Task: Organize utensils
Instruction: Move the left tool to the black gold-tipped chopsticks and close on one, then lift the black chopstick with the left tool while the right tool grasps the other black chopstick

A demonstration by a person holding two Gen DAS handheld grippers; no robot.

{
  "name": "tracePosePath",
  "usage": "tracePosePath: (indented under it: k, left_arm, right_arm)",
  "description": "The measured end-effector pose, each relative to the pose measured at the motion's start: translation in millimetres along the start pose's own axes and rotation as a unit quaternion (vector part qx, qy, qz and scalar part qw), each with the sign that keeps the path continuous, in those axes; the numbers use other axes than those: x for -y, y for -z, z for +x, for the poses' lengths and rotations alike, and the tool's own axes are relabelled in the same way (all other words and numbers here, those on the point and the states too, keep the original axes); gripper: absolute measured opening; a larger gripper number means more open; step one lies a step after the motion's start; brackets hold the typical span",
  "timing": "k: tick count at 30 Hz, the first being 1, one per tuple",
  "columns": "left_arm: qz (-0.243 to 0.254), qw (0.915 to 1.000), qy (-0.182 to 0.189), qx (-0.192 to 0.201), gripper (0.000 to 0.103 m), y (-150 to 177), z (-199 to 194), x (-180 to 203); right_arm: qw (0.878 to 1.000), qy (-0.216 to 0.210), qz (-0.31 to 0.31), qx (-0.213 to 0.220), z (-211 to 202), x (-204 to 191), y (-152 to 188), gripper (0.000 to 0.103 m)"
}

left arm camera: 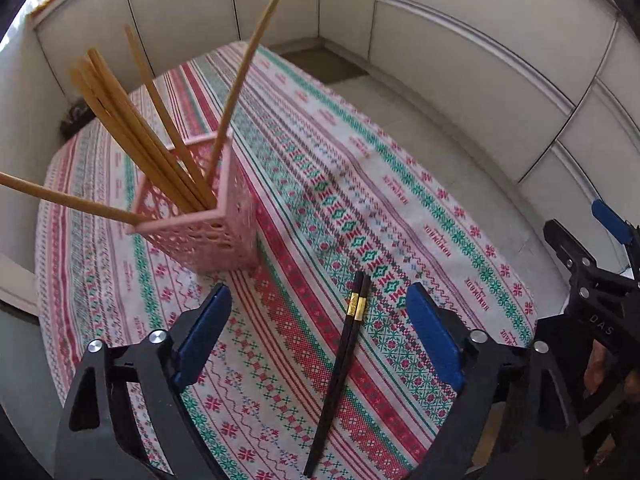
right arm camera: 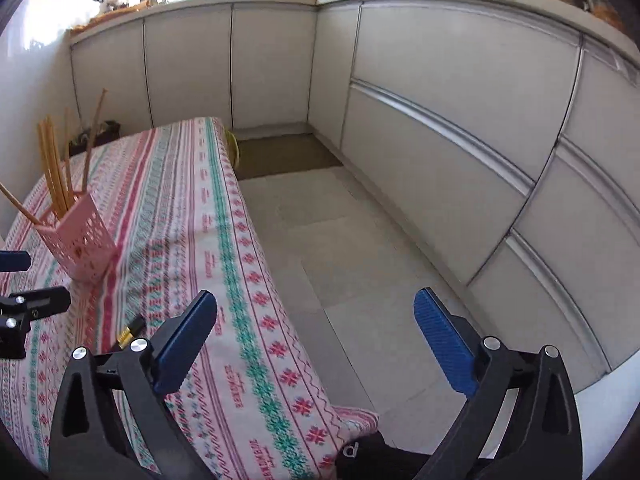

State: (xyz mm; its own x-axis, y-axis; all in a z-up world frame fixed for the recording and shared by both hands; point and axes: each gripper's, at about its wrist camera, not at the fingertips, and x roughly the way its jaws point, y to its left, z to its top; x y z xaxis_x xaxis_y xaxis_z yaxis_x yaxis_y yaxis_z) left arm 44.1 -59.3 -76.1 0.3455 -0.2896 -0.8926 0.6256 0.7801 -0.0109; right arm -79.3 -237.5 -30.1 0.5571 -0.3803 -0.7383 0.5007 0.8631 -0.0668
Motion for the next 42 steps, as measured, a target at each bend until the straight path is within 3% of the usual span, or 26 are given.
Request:
tracePosePath:
  k: [1, 3, 8, 11, 18, 22, 25, 26, 28, 32, 36, 42]
  left_arm:
    - [-0.004, 0.9999, 0.004, -0.015, 0.071, -1.1, 10.6, -0.2]
    - [-0.013, 0.9982, 0.019, -0.055, 0.047, -2.7, 34.6, -1.3]
    - [-0.043, 0.9913, 0.041, -0.117, 0.037, -7.0, 69.7, -3.0]
    - [-0.041, 0.9881, 0.041, -0.142, 0.024, -8.6, 80.7, 0.5]
    - [-0.032, 0.9869, 0.026, -0.156, 0.016, -16.6, 94.7, 2.7]
    - [-0.013, 0.9899, 0.017, -0.14, 0.008, -13.9, 93.8, 7.3]
    - [-0.028, 0.9933, 0.015, -0.111, 0.006, -6.3, 87.5, -2.3]
    - [-0.031, 0.9944, 0.004, -0.101, 0.006, -2.8, 82.0, -6.7]
    - [-0.037, 0.996, 0.001, -0.081, 0.006, 4.1, 62.1, -15.6]
    - [-0.049, 0.9983, 0.008, -0.031, 0.006, 21.1, 6.7, -29.2]
    - [-0.068, 0.9976, 0.006, 0.012, 0.006, 37.7, -36.2, -41.9]
    - [-0.079, 0.9947, 0.003, 0.065, 0.006, 40.4, -79.1, -56.5]
  right_arm:
    - [1.0, -0.009, -0.003, -0.013, 5.0, 1.3, 0.3, 0.096]
    - [1.0, -0.012, -0.015, -0.015, 8.3, 2.3, 0.6, 0.096]
    - [0.999, -0.03, -0.019, -0.026, 12.6, 4.9, 1.8, 0.096]
    - [0.999, -0.034, -0.021, -0.036, 14.8, 3.2, 7.6, 0.096]
    - [0.997, -0.045, -0.014, -0.053, 20.1, 9.0, 9.5, 0.096]
    - [0.996, -0.051, -0.016, -0.07, 22.7, 5.9, 9.8, 0.096]
    - [0.995, -0.058, -0.022, -0.083, 24.0, -2.6, 7.6, 0.094]
    - [0.993, -0.066, -0.022, -0.092, 24.4, -6.3, 6.2, 0.089]
    - [0.988, -0.084, -0.014, -0.126, 29.4, -15.7, 2.3, 0.055]
    - [0.966, -0.131, 0.02, -0.221, 56.0, -43.1, -7.6, 0.035]
    - [0.956, -0.137, 0.029, -0.257, 64.4, -93.1, -15.0, 0.033]
    - [0.949, -0.088, 0.027, -0.302, 85.0, -133.3, -11.7, 0.033]
